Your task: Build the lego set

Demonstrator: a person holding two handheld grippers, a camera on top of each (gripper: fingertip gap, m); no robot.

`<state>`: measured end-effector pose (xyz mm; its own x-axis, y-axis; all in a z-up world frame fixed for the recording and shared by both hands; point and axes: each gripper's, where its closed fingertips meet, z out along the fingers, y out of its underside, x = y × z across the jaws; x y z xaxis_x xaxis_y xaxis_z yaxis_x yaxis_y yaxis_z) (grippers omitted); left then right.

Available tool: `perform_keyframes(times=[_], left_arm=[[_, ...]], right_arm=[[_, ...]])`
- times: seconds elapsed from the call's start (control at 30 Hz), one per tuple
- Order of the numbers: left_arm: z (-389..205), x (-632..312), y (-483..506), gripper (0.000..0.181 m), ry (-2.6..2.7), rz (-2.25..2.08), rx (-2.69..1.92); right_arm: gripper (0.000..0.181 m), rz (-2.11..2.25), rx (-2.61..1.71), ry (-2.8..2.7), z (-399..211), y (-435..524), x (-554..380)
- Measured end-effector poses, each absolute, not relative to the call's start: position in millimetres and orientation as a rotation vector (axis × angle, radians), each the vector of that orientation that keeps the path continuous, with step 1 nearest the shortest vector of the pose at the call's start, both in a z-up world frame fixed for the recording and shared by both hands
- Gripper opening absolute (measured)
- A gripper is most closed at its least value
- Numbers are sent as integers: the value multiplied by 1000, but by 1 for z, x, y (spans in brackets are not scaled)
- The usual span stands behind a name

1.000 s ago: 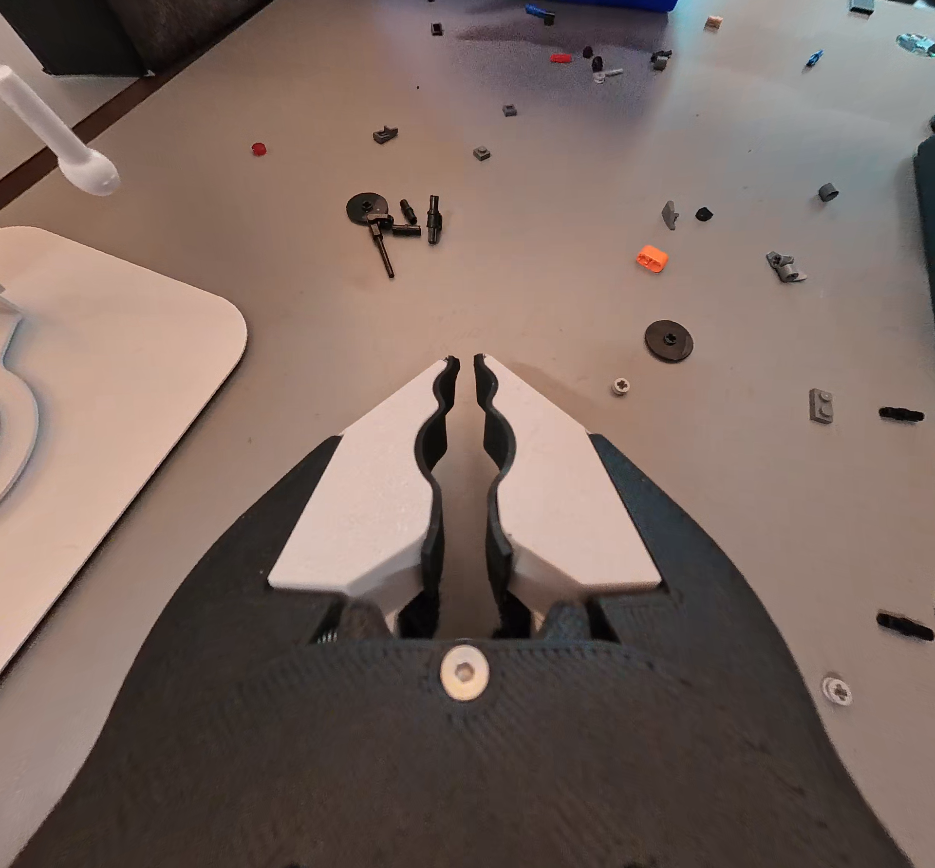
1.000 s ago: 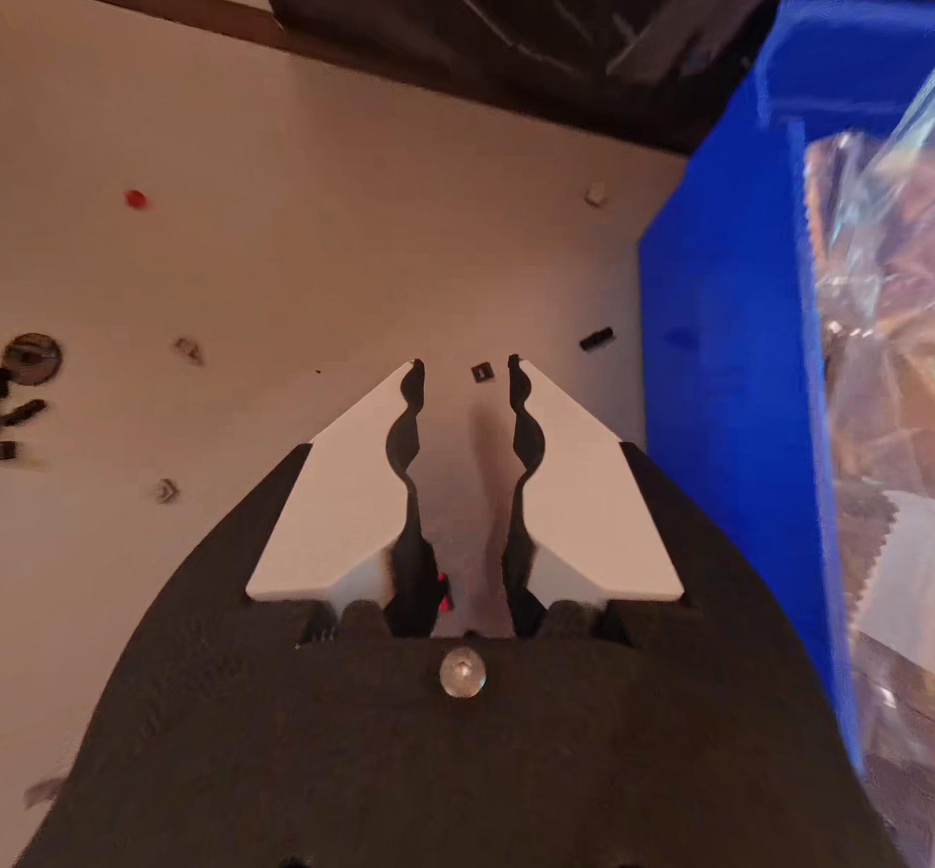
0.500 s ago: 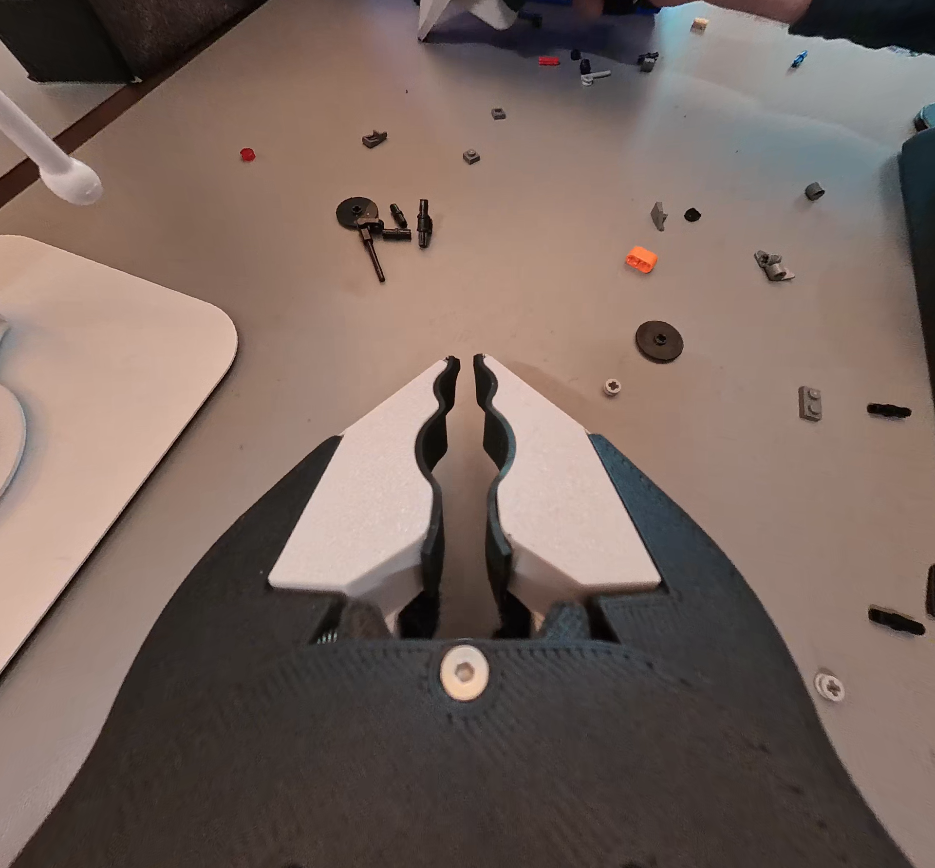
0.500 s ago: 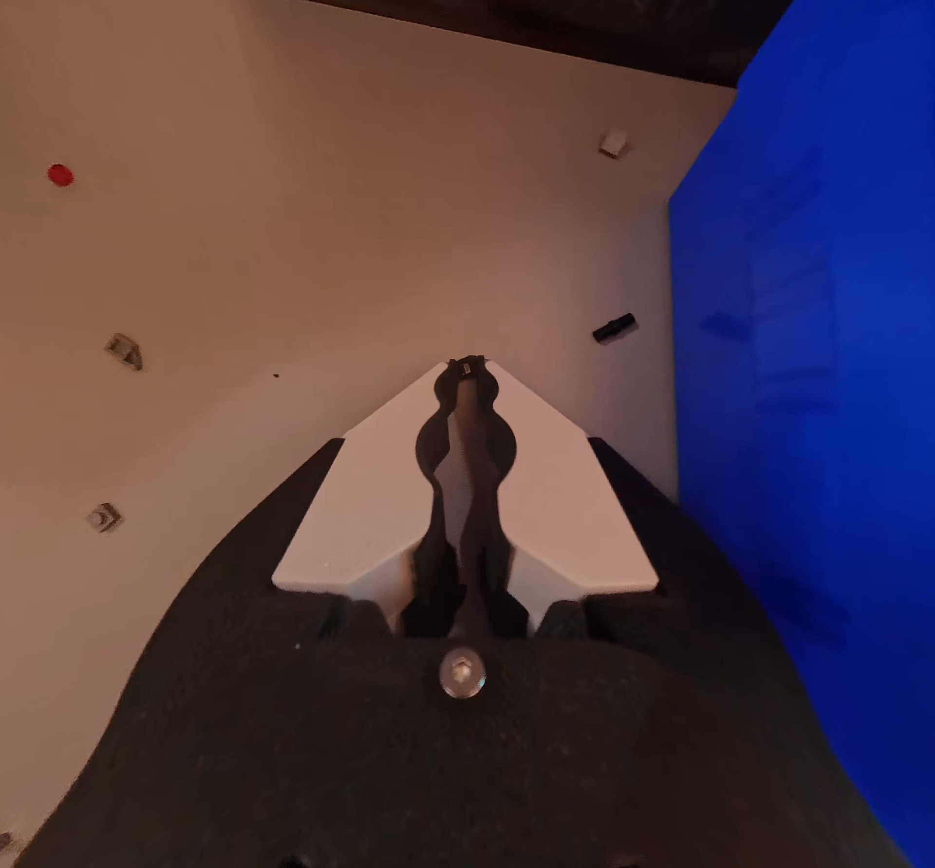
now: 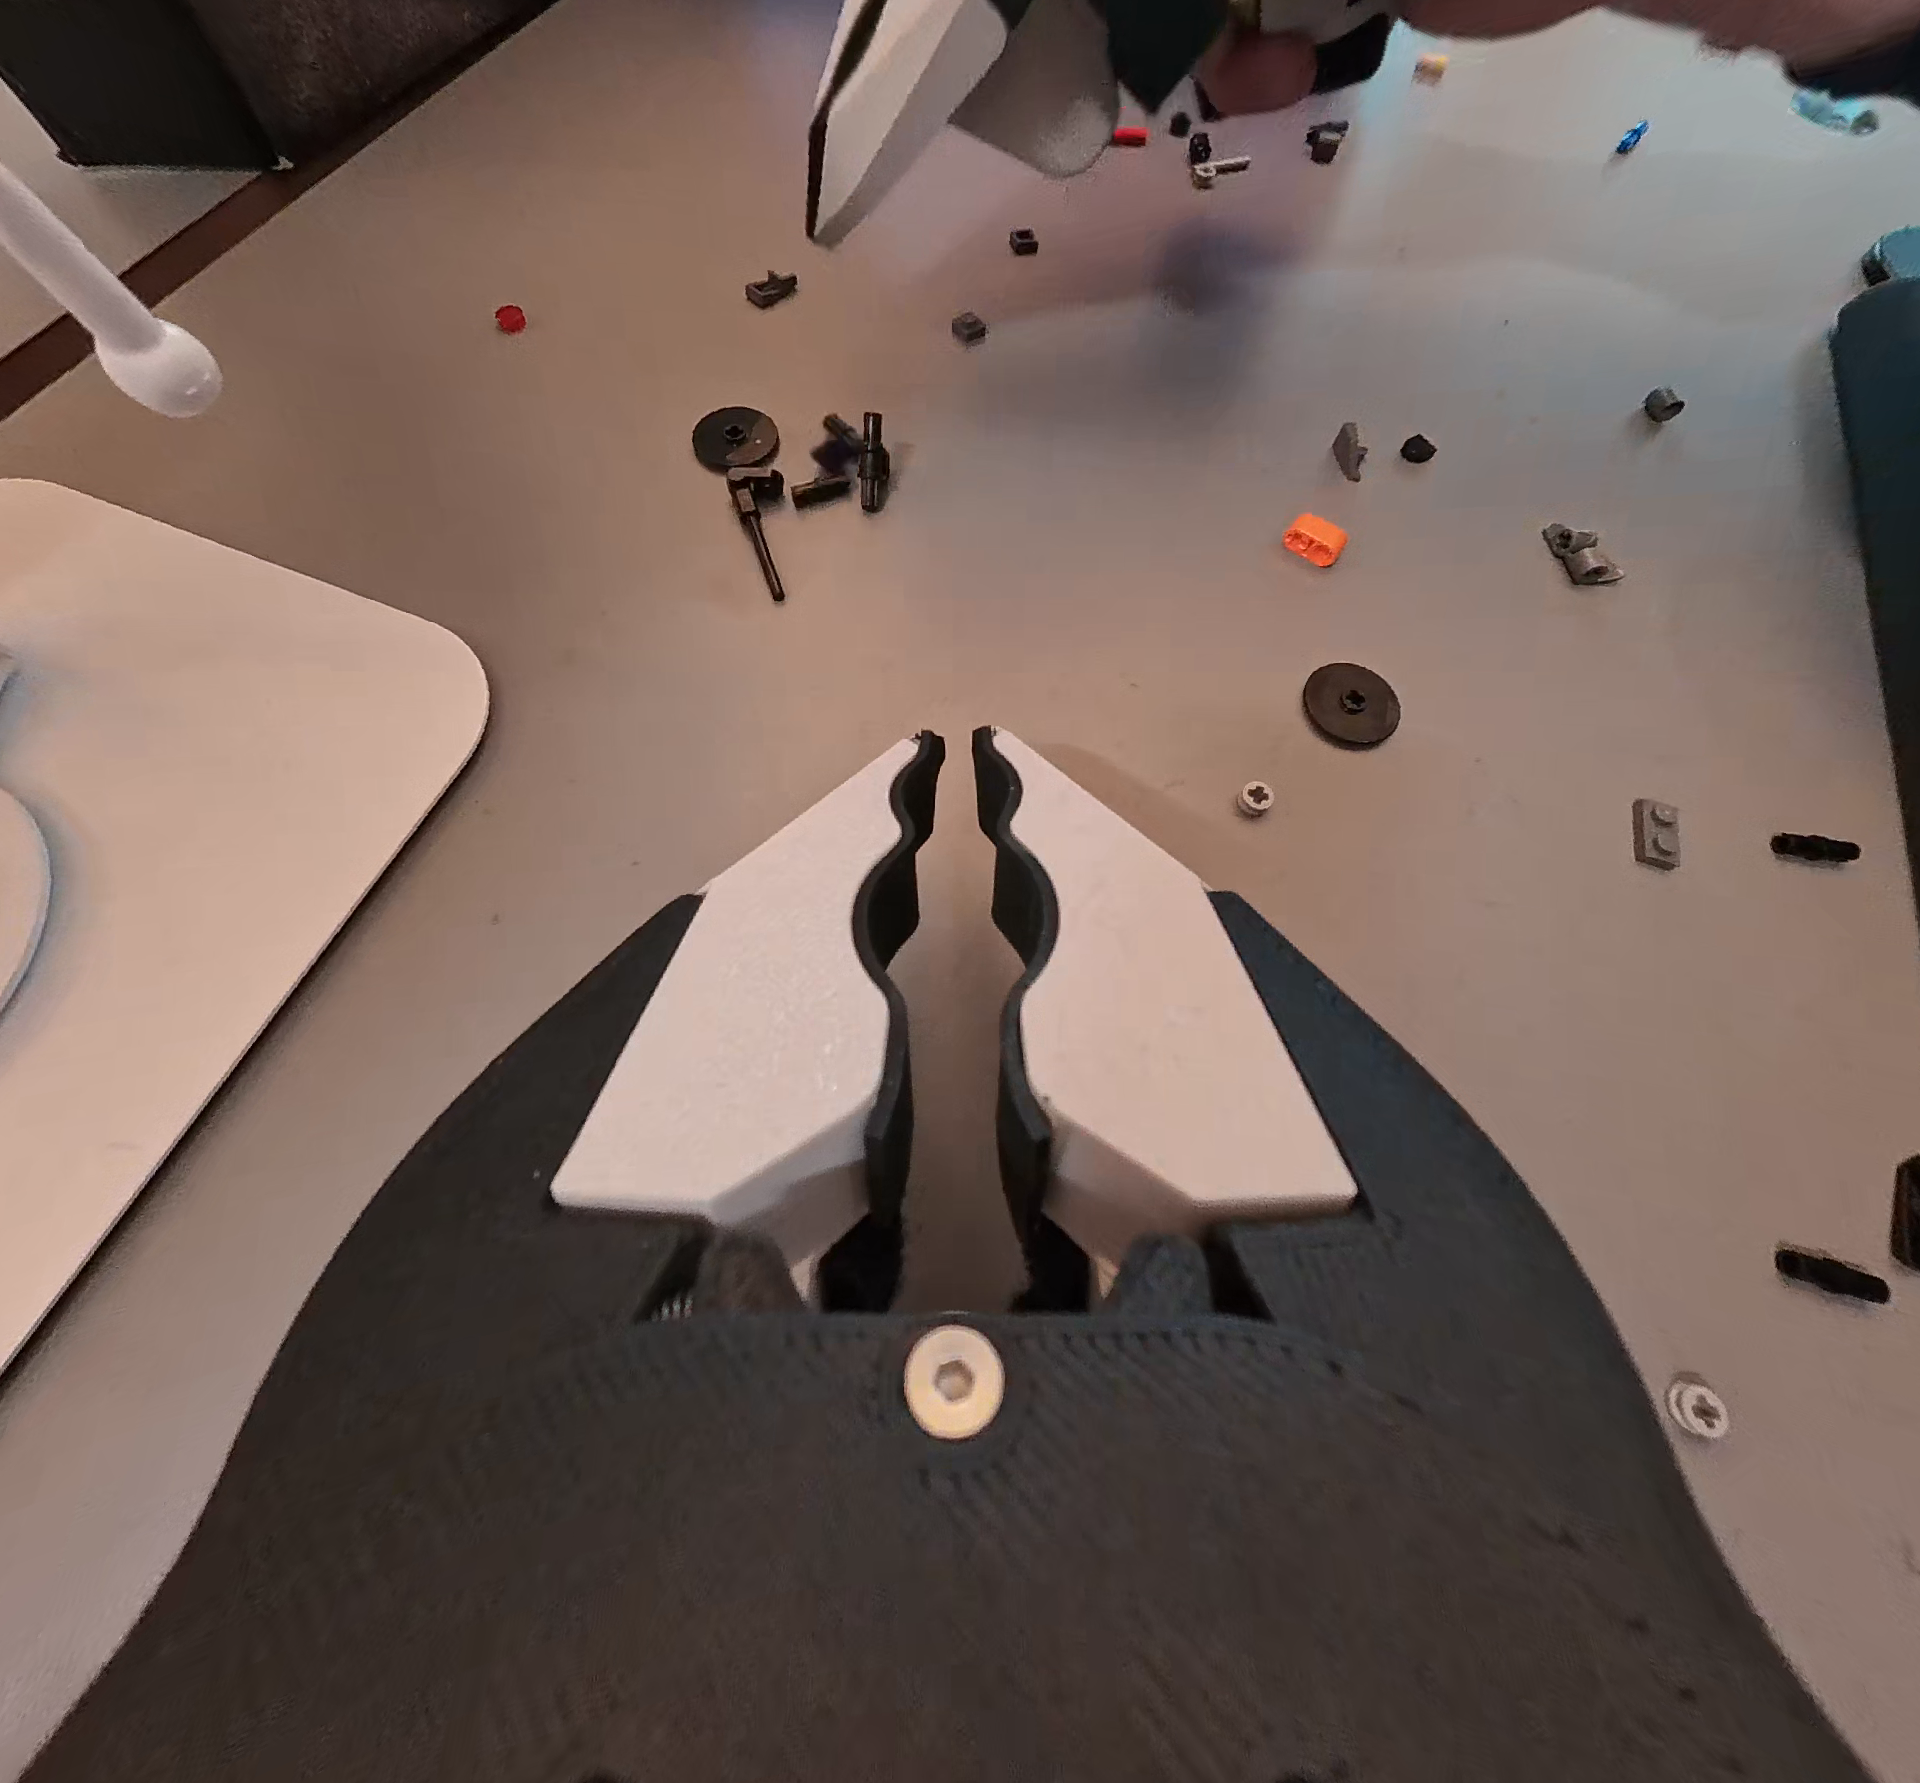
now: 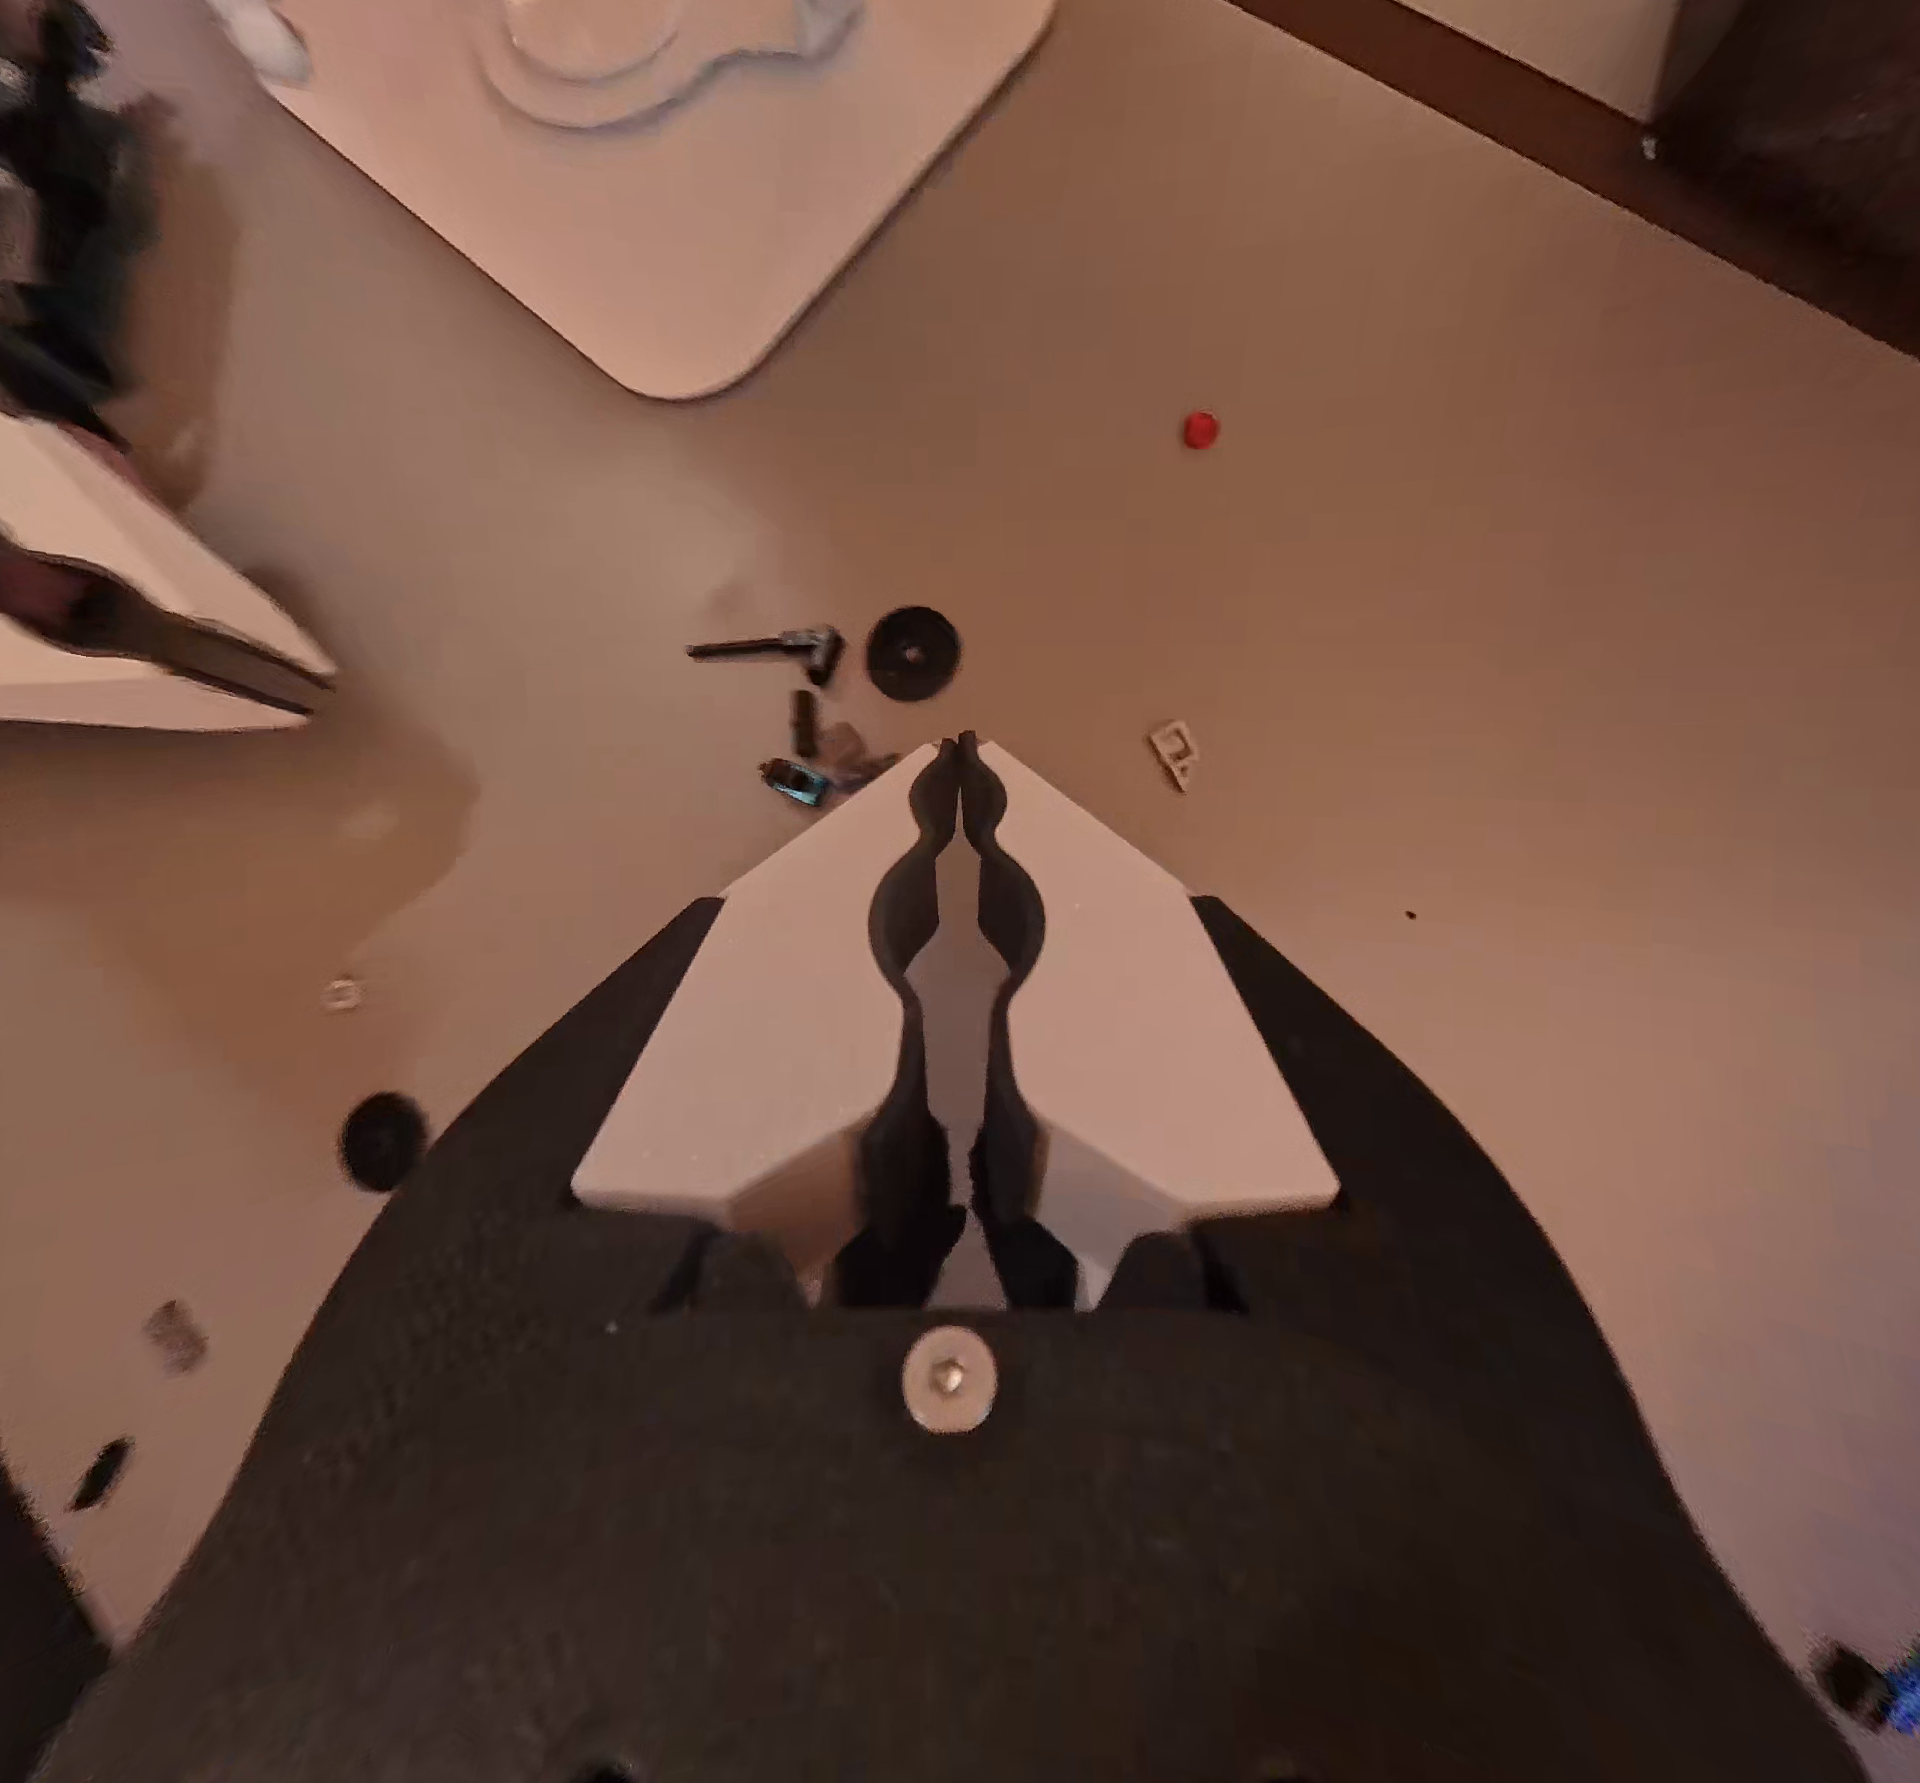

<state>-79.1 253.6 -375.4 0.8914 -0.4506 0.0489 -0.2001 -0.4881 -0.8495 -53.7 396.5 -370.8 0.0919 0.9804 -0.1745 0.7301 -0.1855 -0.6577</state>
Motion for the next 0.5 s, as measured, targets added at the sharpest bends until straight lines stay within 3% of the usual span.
perform_keyframes(times=[0.1, 0.3, 0.5], left_arm=[[-376, -79, 253, 4, 472, -327, -2090], [-375, -78, 254, 4, 469, -332, -2088], [-375, -77, 254, 4, 471, -341, -2085]], right_arm=[[4, 806, -1952, -1681, -359, 402, -50], [49, 484, -2088, -1257, -348, 496, 14], [52, 332, -2167, -1059, -382, 544, 61]])
